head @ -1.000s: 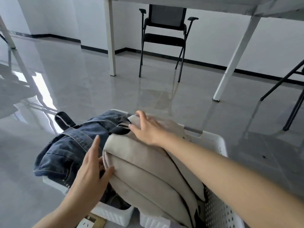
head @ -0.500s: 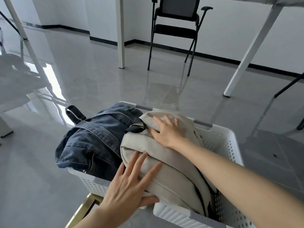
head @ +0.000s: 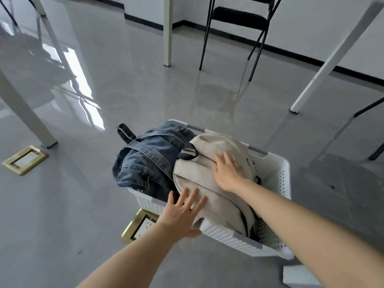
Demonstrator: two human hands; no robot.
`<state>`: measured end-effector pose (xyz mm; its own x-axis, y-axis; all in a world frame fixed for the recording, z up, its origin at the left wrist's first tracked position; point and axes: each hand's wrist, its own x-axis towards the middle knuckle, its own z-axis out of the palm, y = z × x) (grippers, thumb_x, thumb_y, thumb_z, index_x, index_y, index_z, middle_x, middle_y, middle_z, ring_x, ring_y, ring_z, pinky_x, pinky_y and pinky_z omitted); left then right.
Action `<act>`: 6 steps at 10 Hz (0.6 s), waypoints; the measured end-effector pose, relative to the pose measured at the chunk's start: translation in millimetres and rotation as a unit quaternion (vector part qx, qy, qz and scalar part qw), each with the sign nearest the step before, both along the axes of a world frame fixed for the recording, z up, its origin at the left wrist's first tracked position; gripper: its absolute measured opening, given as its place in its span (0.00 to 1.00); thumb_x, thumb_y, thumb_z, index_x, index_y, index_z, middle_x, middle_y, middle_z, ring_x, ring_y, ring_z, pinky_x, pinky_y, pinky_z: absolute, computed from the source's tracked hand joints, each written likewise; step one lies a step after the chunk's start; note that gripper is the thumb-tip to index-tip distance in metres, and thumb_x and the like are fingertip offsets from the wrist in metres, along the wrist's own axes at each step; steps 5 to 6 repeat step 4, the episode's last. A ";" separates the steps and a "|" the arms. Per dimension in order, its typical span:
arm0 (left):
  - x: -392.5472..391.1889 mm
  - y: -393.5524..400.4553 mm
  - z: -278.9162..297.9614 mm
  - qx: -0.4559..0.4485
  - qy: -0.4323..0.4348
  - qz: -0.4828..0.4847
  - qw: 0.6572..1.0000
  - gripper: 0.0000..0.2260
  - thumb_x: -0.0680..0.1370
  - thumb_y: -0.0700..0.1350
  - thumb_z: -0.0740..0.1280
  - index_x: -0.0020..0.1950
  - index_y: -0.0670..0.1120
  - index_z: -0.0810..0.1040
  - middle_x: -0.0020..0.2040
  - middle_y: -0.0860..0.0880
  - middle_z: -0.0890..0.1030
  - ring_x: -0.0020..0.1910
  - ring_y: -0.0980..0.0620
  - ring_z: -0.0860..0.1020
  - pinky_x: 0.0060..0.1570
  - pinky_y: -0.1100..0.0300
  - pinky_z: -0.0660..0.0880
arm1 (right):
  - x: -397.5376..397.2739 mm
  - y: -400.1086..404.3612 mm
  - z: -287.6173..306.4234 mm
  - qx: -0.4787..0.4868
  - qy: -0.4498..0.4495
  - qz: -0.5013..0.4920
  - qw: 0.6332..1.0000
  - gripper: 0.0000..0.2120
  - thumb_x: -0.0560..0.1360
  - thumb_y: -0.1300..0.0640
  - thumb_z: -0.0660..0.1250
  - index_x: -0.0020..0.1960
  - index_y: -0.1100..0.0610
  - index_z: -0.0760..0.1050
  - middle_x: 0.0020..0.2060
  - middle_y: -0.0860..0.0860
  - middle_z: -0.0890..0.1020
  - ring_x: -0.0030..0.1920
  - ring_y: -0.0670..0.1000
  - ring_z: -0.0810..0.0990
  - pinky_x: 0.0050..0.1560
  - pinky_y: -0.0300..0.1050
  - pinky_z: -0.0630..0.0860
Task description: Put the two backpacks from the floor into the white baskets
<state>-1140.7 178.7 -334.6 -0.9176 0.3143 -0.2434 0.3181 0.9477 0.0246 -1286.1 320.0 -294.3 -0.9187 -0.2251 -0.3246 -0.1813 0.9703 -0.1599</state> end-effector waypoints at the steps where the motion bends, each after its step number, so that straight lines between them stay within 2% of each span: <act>1: 14.8 2.2 71.9 -0.008 -0.109 0.066 0.992 0.36 0.79 0.61 0.55 0.79 0.47 0.42 0.80 0.44 0.49 0.78 0.41 0.47 0.69 0.41 0.63 | 49.9 6.8 48.1 0.007 -0.025 -0.015 1.000 0.26 0.81 0.52 0.50 0.76 0.59 0.50 0.76 0.60 0.59 0.76 0.63 0.54 0.72 0.57 0.59; 2: 41.4 -4.8 160.2 -0.003 -0.144 0.077 0.987 0.30 0.81 0.56 0.56 0.77 0.44 0.52 0.75 0.43 0.64 0.76 0.42 0.58 0.62 0.46 0.70 | 106.9 14.7 112.2 -0.003 -0.091 -0.043 0.995 0.25 0.81 0.53 0.50 0.75 0.62 0.51 0.72 0.63 0.66 0.74 0.62 0.59 0.71 0.56 0.62; 3: 76.2 -16.7 224.6 0.027 -0.166 0.099 0.981 0.21 0.80 0.50 0.57 0.72 0.44 0.62 0.63 0.42 0.76 0.63 0.41 0.74 0.59 0.47 0.73 | 160.1 15.8 173.3 -0.019 -0.134 -0.073 0.988 0.25 0.81 0.51 0.52 0.74 0.62 0.55 0.70 0.62 0.69 0.71 0.61 0.66 0.67 0.57 0.68; 4: 140.8 -24.5 291.4 0.082 -0.189 0.133 0.969 0.18 0.80 0.50 0.54 0.68 0.45 0.65 0.59 0.41 0.79 0.57 0.39 0.78 0.55 0.48 0.74 | 224.8 13.8 254.0 -0.042 -0.164 -0.073 0.983 0.22 0.81 0.53 0.51 0.71 0.63 0.59 0.69 0.61 0.71 0.68 0.60 0.70 0.64 0.51 0.70; 6: 140.8 -24.5 291.4 0.082 -0.189 0.133 0.969 0.18 0.80 0.50 0.54 0.68 0.45 0.65 0.59 0.41 0.79 0.57 0.39 0.78 0.55 0.48 0.74 | 224.8 13.8 254.0 -0.042 -0.164 -0.073 0.983 0.22 0.81 0.53 0.51 0.71 0.63 0.59 0.69 0.61 0.71 0.68 0.60 0.70 0.64 0.51 0.70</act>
